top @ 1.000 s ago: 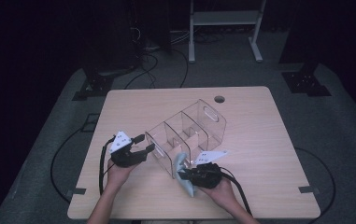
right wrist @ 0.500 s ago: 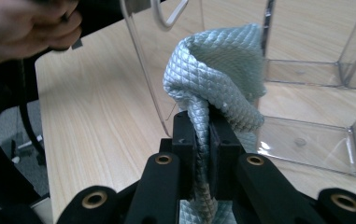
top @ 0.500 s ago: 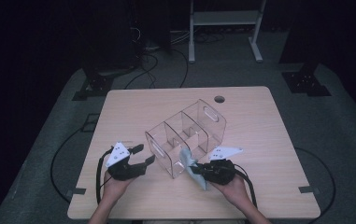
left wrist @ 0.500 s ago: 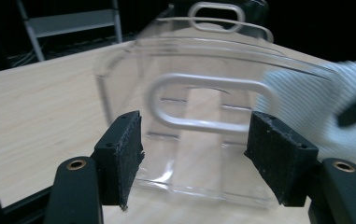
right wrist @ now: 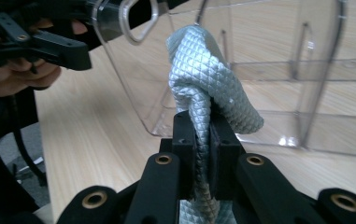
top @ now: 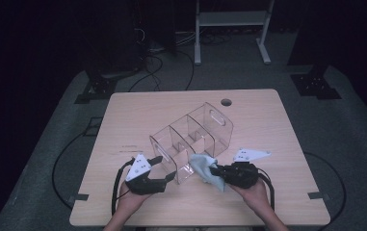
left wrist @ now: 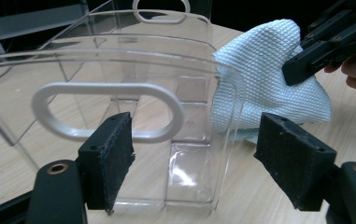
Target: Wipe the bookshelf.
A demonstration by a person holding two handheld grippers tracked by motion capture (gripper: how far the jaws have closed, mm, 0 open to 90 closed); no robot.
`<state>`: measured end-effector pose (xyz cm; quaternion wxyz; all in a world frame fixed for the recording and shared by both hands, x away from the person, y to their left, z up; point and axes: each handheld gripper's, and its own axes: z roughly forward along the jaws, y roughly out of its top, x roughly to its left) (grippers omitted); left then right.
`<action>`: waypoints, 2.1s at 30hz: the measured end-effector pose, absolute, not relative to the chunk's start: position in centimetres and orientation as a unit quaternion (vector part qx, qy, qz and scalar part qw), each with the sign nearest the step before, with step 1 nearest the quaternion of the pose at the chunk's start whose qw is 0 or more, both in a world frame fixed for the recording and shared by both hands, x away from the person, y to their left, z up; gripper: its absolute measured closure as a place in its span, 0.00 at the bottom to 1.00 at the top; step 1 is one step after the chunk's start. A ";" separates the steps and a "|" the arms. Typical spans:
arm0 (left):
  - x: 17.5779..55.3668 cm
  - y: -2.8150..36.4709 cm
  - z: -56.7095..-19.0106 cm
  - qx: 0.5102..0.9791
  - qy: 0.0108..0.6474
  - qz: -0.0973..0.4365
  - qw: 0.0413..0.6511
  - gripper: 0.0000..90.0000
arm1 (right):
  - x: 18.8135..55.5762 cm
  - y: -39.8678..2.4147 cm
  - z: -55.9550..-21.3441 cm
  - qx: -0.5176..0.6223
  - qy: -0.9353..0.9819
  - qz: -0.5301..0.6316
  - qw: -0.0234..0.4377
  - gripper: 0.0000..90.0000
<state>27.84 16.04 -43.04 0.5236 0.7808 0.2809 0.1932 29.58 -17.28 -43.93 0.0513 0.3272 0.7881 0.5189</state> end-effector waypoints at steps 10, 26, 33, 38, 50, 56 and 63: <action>28.4 14.2 -43.1 0.783 0.284 0.207 0.514 0.33 | 29.9 -20.5 -44.5 0.360 0.783 0.501 0.079 0.92; 28.8 13.8 -43.2 0.783 0.287 0.196 0.516 0.53 | 29.5 -22.7 -44.2 0.379 0.771 0.500 0.104 0.91; 29.2 12.9 -43.2 0.790 0.274 0.182 0.517 0.52 | 29.1 -24.0 -44.2 0.391 0.765 0.499 0.114 0.91; 29.1 12.1 -43.3 0.794 0.259 0.168 0.524 0.52 | 28.8 -25.1 -44.1 0.403 0.755 0.504 0.120 0.91; 28.9 14.0 -43.2 0.793 0.261 0.182 0.520 0.51 | 28.7 -24.3 -44.8 0.401 0.763 0.492 0.120 0.91; 28.8 14.4 -43.2 0.784 0.280 0.204 0.516 0.52 | 28.7 -24.1 -45.0 0.400 0.765 0.490 0.120 0.91; 28.7 14.3 -43.2 0.779 0.292 0.215 0.511 0.54 | 28.6 -24.4 -44.9 0.402 0.762 0.492 0.122 0.91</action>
